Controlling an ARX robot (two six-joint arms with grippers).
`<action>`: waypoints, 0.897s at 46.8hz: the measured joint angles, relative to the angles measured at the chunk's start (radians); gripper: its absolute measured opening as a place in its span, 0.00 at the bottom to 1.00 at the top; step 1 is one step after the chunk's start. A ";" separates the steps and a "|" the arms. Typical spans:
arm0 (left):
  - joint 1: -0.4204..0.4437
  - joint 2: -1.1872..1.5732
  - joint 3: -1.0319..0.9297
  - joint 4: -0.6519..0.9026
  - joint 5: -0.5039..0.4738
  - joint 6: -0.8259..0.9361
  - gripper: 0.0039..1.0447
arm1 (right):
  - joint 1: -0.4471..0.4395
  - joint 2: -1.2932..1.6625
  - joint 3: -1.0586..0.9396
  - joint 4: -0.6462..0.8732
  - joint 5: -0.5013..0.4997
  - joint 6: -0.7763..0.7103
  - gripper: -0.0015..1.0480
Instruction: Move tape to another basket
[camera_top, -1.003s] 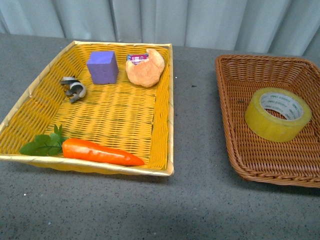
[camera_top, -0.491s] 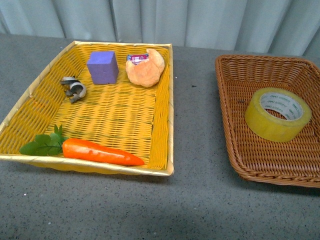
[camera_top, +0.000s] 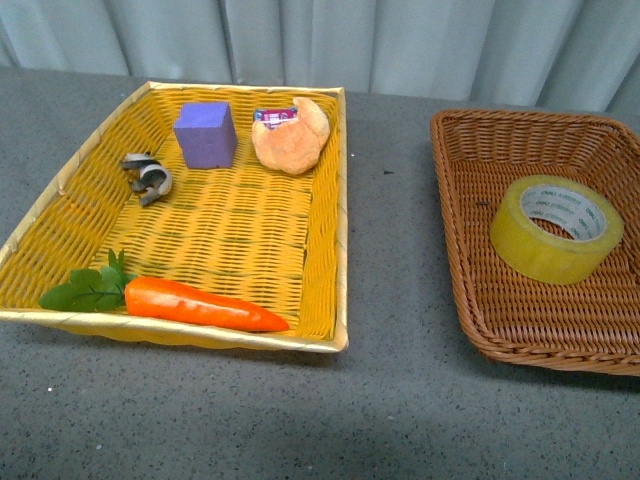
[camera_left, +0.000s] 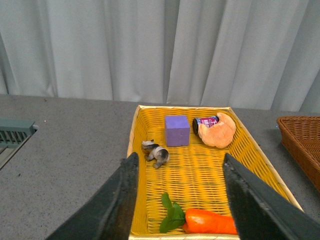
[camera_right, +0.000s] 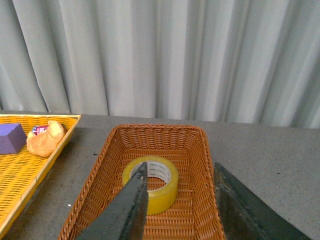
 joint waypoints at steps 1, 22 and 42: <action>0.000 0.000 0.000 0.000 0.000 0.000 0.52 | 0.000 0.000 0.000 0.000 0.000 0.000 0.41; 0.000 0.000 0.000 0.000 0.000 0.001 0.94 | 0.000 0.000 0.000 0.000 0.000 0.001 0.91; 0.000 0.000 0.000 0.000 0.000 0.001 0.94 | 0.000 0.000 0.000 0.000 0.000 0.000 0.91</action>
